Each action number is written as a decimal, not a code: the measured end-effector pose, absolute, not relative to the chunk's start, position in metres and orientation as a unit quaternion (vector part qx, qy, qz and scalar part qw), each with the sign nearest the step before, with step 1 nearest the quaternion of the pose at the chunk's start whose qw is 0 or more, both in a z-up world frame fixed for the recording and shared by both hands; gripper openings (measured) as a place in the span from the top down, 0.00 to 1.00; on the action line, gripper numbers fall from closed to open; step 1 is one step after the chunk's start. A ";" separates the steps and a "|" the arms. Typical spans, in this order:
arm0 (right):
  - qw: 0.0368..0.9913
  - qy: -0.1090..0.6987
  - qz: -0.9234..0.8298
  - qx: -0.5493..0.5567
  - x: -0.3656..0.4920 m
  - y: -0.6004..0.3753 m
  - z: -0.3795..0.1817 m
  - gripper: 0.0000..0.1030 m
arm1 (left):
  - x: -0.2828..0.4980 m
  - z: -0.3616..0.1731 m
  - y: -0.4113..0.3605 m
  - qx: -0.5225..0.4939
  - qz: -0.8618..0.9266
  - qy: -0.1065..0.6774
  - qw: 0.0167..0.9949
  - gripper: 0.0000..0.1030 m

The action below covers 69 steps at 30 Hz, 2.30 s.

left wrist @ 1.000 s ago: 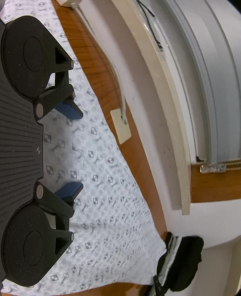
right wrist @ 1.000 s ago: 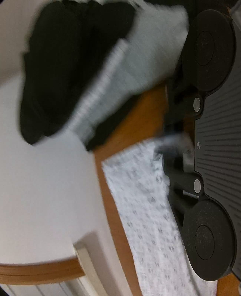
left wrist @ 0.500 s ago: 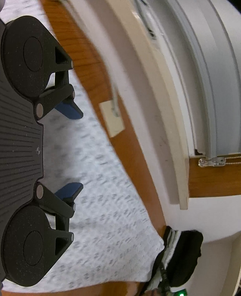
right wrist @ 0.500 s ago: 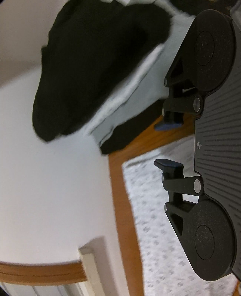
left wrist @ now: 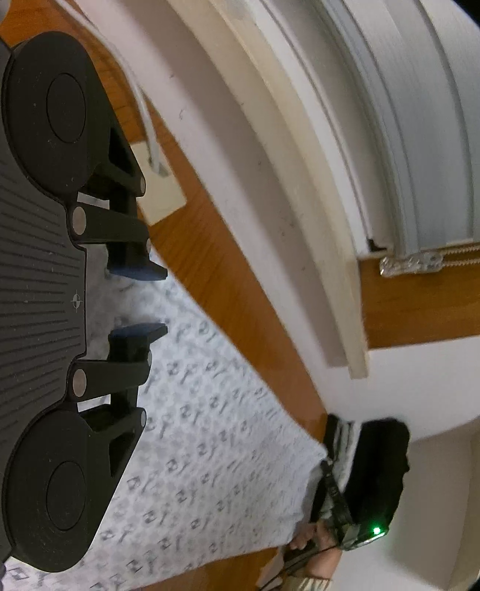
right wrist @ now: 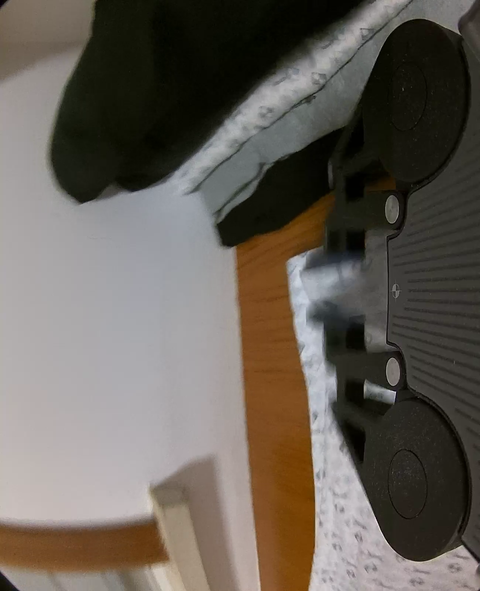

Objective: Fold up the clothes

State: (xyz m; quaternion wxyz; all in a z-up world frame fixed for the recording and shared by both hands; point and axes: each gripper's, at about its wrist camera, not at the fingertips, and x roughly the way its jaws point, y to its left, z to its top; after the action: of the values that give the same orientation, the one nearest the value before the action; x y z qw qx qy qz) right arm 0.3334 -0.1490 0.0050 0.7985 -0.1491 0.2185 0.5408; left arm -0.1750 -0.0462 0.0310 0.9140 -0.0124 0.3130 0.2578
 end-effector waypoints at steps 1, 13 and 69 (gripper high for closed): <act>0.805 0.206 0.540 -0.136 0.332 -0.156 0.006 0.93 | -0.174 0.029 -0.046 -0.009 0.256 0.317 0.913 0.75; 0.833 0.128 0.537 -0.042 0.319 -0.219 0.025 0.94 | -0.180 0.025 -0.036 -0.021 0.263 0.304 0.915 0.99; 0.777 0.247 0.552 -0.177 0.286 -0.185 -0.002 0.50 | -0.385 0.037 -0.019 -0.136 0.477 0.284 0.820 0.24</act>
State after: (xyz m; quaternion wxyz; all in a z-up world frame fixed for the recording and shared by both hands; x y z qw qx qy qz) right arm 0.2857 -0.1848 -0.0015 0.7765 -0.1771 0.2471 0.5519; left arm -0.3847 -0.0195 0.0366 0.8205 -0.1357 0.2843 0.4771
